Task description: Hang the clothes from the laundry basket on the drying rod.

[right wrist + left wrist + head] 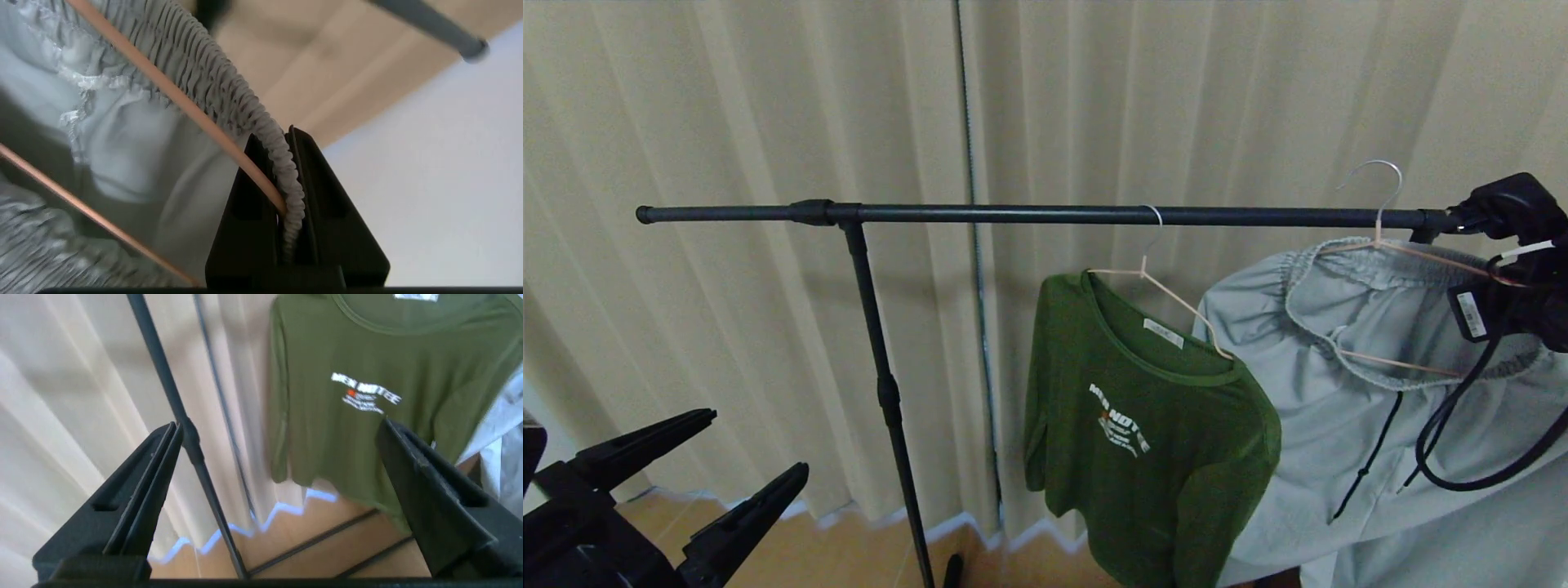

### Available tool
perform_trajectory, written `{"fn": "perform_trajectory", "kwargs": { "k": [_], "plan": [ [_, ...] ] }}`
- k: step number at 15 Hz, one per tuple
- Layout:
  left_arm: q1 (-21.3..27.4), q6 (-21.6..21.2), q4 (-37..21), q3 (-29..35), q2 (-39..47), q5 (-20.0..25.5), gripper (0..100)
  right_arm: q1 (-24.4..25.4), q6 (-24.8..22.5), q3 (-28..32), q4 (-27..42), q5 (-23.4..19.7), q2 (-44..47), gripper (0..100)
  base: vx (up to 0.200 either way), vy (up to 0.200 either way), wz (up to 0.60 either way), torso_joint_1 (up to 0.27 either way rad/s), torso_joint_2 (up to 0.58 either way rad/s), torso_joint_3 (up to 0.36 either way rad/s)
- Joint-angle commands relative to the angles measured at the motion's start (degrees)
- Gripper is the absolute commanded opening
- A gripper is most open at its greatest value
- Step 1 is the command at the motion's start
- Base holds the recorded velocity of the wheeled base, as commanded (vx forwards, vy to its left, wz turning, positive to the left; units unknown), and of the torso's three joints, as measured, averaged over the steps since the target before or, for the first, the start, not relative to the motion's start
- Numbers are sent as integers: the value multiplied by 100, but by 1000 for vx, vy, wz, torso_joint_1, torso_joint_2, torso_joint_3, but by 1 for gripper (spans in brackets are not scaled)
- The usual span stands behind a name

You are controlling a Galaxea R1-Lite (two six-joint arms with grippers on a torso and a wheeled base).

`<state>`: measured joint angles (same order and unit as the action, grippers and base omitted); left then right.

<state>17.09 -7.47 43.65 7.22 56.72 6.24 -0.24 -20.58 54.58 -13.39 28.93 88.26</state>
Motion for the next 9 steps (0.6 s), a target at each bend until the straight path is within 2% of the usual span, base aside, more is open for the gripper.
{"fn": "perform_trajectory", "kwargs": {
  "k": [1, 4, 9],
  "plan": [
    [-13, 0, 3, 8, -3, 0, 100, 156, -8, 378, -6, 219, 587, 0, 0, 0, 0, 0, 0, 0],
    [-22, 18, 3, 43, -30, 0, 100, 209, 1, 352, -6, 394, 833, 0, 0, 0, 0, 0, 0, 0],
    [-22, 9, 3, 43, -47, 0, 100, 411, 1, 238, 3, 403, 860, 0, 0, 0, 0, 0, 0, 0]
  ]
}}
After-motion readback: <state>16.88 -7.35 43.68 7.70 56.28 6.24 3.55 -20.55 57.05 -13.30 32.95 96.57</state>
